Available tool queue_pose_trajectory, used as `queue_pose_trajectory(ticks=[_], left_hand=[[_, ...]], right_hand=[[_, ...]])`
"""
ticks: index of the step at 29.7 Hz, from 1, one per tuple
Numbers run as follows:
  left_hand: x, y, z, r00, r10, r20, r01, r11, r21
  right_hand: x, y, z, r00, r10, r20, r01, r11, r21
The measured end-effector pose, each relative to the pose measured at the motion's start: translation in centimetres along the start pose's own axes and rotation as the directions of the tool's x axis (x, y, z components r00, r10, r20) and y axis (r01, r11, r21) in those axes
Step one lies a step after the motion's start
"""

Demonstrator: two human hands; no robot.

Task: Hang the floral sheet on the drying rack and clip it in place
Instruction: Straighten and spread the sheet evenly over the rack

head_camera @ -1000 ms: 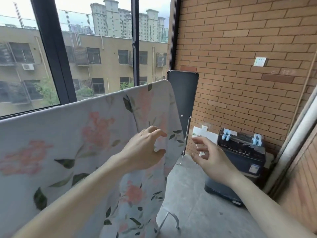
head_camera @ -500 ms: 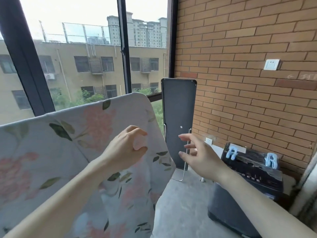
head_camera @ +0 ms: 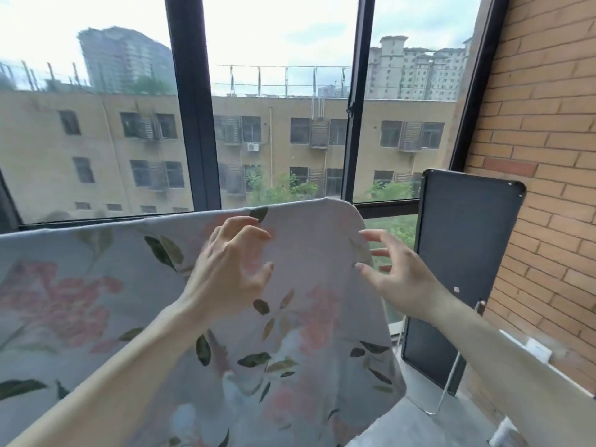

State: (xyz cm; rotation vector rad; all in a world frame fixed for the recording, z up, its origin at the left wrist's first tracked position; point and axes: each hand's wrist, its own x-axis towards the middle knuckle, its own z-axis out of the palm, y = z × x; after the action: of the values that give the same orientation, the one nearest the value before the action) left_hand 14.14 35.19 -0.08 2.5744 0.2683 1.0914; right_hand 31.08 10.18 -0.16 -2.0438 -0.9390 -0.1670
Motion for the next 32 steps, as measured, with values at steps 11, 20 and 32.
queue_pose_trajectory(ticks=[11, 20, 32], left_hand=[[4.2, -4.4, 1.2, 0.944, -0.137, -0.299, 0.236, 0.916, 0.325], [3.6, -3.9, 2.7, 0.707, -0.414, -0.573, 0.590, 0.793, 0.154], [8.5, 2.0, 5.2, 0.144, -0.834, -0.532, 0.695, 0.468, -0.546]], right_hand=[[15.3, 6.1, 1.8, 0.991, -0.096, 0.098, 0.079, 0.983, 0.166], [19.0, 9.5, 4.0, 0.909, -0.394, 0.135, 0.327, 0.876, 0.354], [19.3, 10.6, 3.9, 0.781, -0.574, 0.247, 0.209, 0.611, 0.763]])
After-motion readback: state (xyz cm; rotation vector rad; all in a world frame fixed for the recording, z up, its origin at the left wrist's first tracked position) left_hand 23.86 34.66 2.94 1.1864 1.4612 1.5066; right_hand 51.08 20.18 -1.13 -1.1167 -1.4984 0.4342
